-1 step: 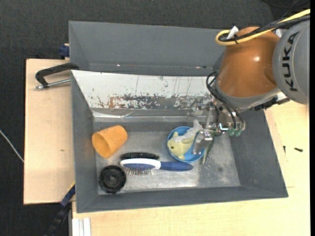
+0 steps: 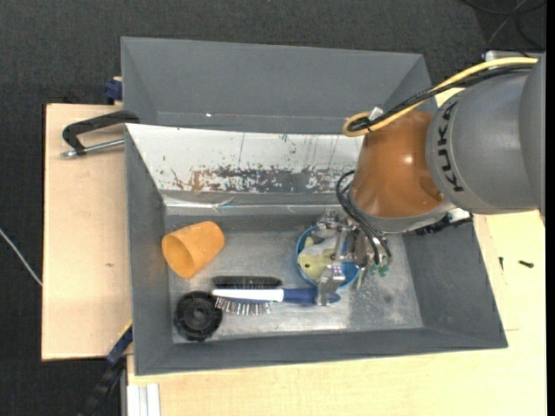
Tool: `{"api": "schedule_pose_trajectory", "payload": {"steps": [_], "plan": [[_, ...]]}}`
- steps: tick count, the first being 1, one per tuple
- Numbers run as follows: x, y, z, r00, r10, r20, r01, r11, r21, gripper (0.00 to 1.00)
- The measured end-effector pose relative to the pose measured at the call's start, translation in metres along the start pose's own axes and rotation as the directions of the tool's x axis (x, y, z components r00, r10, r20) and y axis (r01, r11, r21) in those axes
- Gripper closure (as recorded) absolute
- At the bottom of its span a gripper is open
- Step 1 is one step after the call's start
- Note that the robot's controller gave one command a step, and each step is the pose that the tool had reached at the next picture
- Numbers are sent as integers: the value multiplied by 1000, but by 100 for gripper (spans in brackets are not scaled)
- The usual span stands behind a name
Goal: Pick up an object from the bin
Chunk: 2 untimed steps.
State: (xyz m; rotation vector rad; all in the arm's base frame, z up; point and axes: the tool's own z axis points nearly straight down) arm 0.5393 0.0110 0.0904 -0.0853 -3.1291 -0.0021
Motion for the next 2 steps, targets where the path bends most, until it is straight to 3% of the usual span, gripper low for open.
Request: {"api": "schedule_pose_trajectory", "payload": {"steps": [1, 2], "plan": [[-4, -1, -5, 1000, 1, 18, -1, 1000, 2, 100], [-18, 5, -149, 923, -385, 22, 385, 923, 8, 100]]}}
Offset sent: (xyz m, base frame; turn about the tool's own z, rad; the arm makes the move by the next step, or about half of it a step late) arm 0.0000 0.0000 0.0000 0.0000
